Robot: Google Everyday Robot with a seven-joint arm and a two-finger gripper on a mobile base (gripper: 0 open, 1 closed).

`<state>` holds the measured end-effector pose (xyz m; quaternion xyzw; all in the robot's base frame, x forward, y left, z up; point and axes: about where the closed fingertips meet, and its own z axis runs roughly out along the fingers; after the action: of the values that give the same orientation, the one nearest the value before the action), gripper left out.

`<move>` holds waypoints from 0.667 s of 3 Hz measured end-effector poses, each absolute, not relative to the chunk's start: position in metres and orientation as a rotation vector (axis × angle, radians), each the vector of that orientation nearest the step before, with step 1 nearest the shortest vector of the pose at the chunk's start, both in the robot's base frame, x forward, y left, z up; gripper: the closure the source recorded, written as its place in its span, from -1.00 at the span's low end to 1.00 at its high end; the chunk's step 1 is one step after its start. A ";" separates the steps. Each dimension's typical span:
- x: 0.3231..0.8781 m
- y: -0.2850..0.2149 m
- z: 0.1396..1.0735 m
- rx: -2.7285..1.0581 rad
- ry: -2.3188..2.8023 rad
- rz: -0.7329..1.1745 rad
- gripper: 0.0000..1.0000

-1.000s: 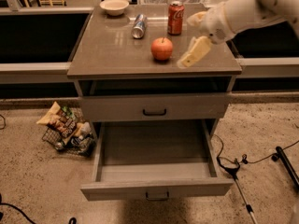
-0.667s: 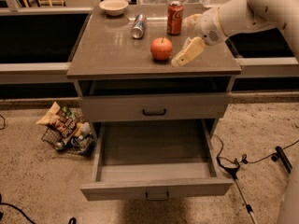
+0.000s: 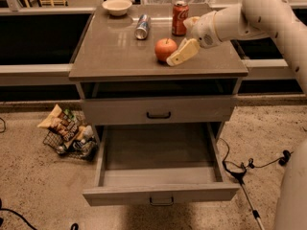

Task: Place apple into middle drawer

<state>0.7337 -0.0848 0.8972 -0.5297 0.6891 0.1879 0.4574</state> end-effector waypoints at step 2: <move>0.763 -0.064 0.870 -1.295 1.710 0.494 -1.00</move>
Offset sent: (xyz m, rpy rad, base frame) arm 0.0480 0.0280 -0.0373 0.0198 0.0308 0.0038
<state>0.7633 -0.0642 0.8703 -0.5244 0.6925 0.2002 0.4532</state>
